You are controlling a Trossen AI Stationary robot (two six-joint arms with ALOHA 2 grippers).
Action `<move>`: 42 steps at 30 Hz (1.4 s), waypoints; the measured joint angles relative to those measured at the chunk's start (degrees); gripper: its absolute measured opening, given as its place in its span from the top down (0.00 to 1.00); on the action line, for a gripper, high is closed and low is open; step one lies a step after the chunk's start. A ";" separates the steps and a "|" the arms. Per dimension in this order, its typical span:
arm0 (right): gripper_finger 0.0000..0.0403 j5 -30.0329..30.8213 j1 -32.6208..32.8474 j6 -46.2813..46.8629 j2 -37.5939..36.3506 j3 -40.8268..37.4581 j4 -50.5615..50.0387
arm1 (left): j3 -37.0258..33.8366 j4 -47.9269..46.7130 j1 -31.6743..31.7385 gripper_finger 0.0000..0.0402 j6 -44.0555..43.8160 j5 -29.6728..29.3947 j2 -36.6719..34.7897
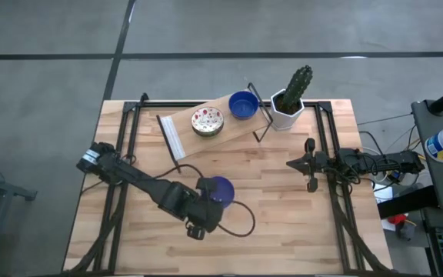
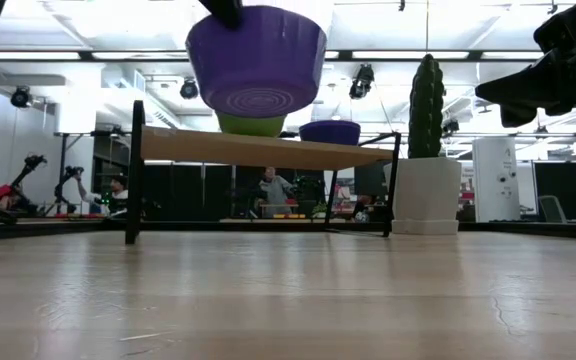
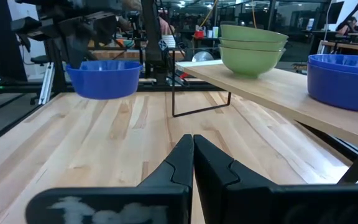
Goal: Pick & Place Mini bowls
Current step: Stack the blue bowl on top of the blue bowls on the shelf
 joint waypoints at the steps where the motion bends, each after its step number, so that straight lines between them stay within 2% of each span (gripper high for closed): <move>1: 0.98 0.00 0.00 -0.07 0.00 0.00 -0.01 | 0.00 -0.12 0.30 1.00 0.41 0.00 0.00; 14: 0.98 0.02 0.01 -0.07 0.00 -0.02 -0.02 | 0.23 -1.21 4.00 1.00 6.72 0.00 -0.14; 21: 0.98 0.01 -0.01 0.04 0.00 -0.02 -0.01 | 6.74 -4.20 6.14 1.00 11.46 -1.64 -0.48; 30: 0.98 0.02 0.00 0.01 0.00 -0.02 -0.01 | 14.22 -4.43 9.69 1.00 9.31 -2.97 -0.57; 42: 0.98 0.00 0.01 -0.02 0.00 -0.01 0.00 | 18.32 -3.39 14.39 1.00 -1.87 -3.04 -0.59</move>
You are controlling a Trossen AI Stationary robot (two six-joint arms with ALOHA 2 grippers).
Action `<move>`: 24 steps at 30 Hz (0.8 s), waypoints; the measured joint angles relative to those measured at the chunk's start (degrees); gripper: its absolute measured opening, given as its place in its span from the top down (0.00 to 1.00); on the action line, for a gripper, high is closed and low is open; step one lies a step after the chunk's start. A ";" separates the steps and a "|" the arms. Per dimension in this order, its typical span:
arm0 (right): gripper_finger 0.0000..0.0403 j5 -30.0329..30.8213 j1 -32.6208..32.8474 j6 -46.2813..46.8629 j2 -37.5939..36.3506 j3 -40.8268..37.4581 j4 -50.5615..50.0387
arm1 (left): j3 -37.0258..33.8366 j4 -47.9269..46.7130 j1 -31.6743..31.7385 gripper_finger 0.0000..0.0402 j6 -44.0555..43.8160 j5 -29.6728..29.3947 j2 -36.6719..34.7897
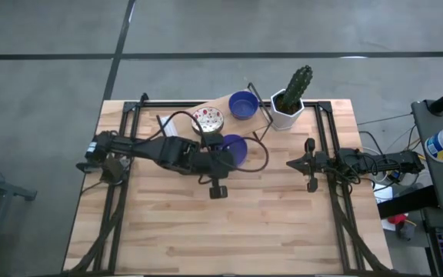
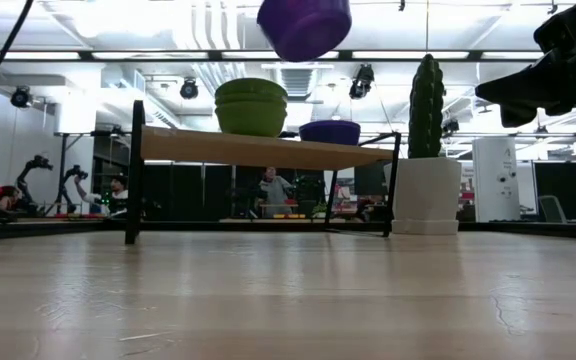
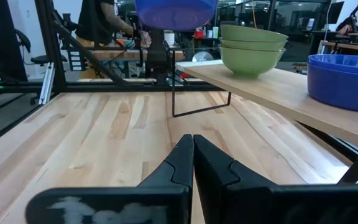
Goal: Pick & Place Mini bowls
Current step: Stack the blue bowl on top of the blue bowls on the shelf
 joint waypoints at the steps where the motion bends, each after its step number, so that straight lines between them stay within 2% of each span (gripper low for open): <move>1: 0.98 0.02 0.00 0.04 0.00 0.00 -0.02 | 0.00 0.00 0.01 1.00 -0.73 0.00 0.00; 17: 0.98 0.00 -0.02 -0.03 0.00 0.00 -0.01 | 0.00 0.07 0.16 1.00 -6.54 -0.98 0.00; 21: 0.98 0.01 -0.02 -0.04 0.00 0.01 0.00 | 0.00 0.06 0.27 1.00 -6.08 1.09 0.00; 24: 0.98 0.00 -0.01 -0.03 0.02 0.01 0.00 | 0.00 0.05 0.45 1.00 -4.77 4.98 0.00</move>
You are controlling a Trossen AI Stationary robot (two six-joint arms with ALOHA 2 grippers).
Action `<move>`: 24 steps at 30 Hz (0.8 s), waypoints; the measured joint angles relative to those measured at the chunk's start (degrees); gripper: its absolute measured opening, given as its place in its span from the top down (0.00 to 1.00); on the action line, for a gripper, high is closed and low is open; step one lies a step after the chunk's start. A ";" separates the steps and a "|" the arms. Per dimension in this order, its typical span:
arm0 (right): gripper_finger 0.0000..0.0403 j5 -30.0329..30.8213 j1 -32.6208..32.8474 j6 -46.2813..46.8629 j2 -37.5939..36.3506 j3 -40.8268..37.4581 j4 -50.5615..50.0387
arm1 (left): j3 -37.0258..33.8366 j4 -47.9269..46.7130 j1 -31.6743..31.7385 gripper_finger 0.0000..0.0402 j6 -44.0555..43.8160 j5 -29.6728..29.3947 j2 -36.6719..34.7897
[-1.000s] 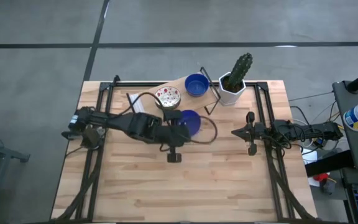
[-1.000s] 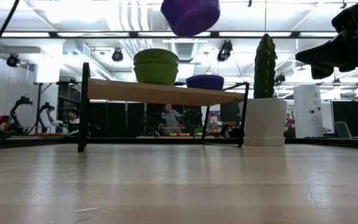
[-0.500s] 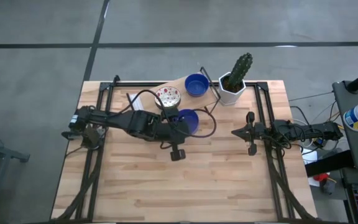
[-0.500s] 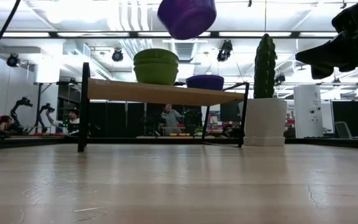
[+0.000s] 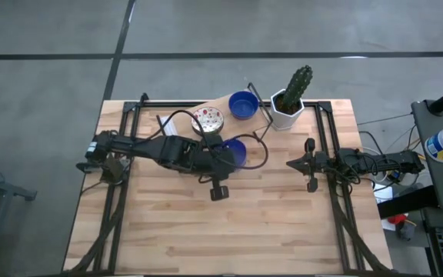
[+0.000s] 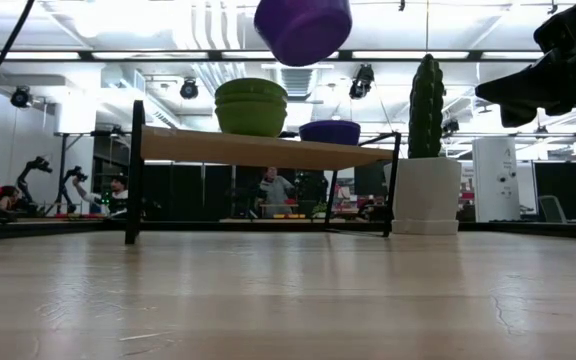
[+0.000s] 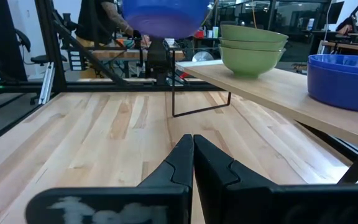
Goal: Pick & Place Mini bowls
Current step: Stack the blue bowl on top of the blue bowls on the shelf
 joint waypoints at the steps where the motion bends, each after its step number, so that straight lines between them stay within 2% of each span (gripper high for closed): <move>1: 0.98 0.00 -0.01 -0.02 0.00 0.00 0.00 | 0.00 0.03 0.16 1.00 0.49 1.81 0.00; 4: 0.98 0.01 -0.01 0.02 0.00 -0.01 0.00 | 0.00 0.03 0.51 1.00 1.72 7.50 0.00; 11: 0.98 0.00 0.00 0.05 0.00 -0.01 0.00 | 0.00 2.48 1.55 1.00 2.57 25.59 0.00; 14: 0.98 0.06 -0.01 -0.74 0.00 -0.01 0.00 | 0.00 3.96 1.55 1.00 3.05 30.17 0.00; 16: 0.98 2.55 -0.14 -10.78 0.00 -0.01 0.32 | 0.00 4.51 1.67 1.00 3.71 33.48 0.00; 19: 0.98 6.27 -0.17 -29.04 -0.09 -0.01 0.97 | -0.07 7.54 2.26 1.00 3.93 42.44 0.28; 24: 0.98 6.42 -0.14 -48.62 -0.04 -0.01 0.96 | -0.44 12.11 3.32 1.00 4.37 51.11 0.63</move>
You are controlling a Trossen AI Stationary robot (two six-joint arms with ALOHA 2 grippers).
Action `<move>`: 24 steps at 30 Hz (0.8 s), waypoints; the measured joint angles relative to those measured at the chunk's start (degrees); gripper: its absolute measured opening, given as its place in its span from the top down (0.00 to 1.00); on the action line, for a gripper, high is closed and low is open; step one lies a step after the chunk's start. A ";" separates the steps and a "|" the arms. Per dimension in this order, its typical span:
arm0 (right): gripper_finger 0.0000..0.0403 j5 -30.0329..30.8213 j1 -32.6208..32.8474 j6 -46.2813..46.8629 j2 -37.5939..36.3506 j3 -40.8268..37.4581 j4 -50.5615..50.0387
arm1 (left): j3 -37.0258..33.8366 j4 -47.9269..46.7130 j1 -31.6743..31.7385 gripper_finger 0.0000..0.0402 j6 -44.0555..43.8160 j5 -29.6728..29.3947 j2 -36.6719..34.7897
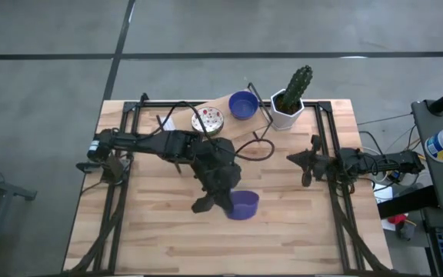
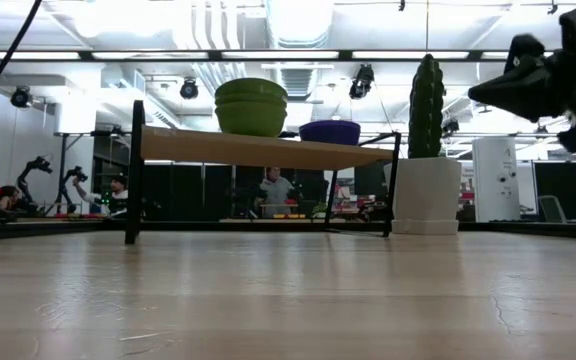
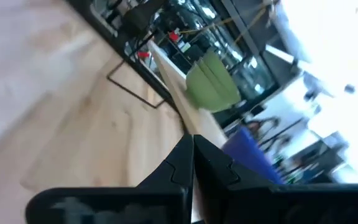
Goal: Pick & Place Mini bowls
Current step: Stack the blue bowl on top of the blue bowls on the shelf
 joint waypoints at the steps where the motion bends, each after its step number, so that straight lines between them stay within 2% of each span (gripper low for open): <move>1: 0.98 0.01 0.00 -3.11 0.00 0.00 0.01 | -0.17 0.64 0.31 1.00 -0.04 0.56 0.03; 5: 0.98 -0.15 0.00 -13.22 0.00 0.00 0.00 | -1.48 0.64 1.40 1.00 -0.02 1.14 0.09; 8: 0.98 -1.05 0.00 -13.16 0.00 0.00 1.99 | -2.69 1.53 1.77 1.00 -0.08 2.53 0.14; 11: 0.98 -8.57 0.07 1.16 -0.01 0.00 3.90 | -4.32 3.85 1.90 1.00 -0.29 5.34 0.14; 16: 0.98 -29.08 0.17 33.15 0.17 -0.02 16.44 | -6.37 4.85 2.44 1.00 -0.56 7.81 0.14; 18: 0.98 -35.32 0.15 44.05 0.42 0.00 22.26 | -7.23 6.16 2.77 1.00 -0.61 7.82 0.14; 21: 0.98 -39.64 0.15 55.90 0.35 0.00 30.22 | -8.73 9.64 3.26 1.00 -0.65 8.52 0.14; 24: 0.98 -41.31 0.17 57.92 0.35 0.00 33.19 | -10.02 13.28 3.91 1.00 -0.62 8.85 0.14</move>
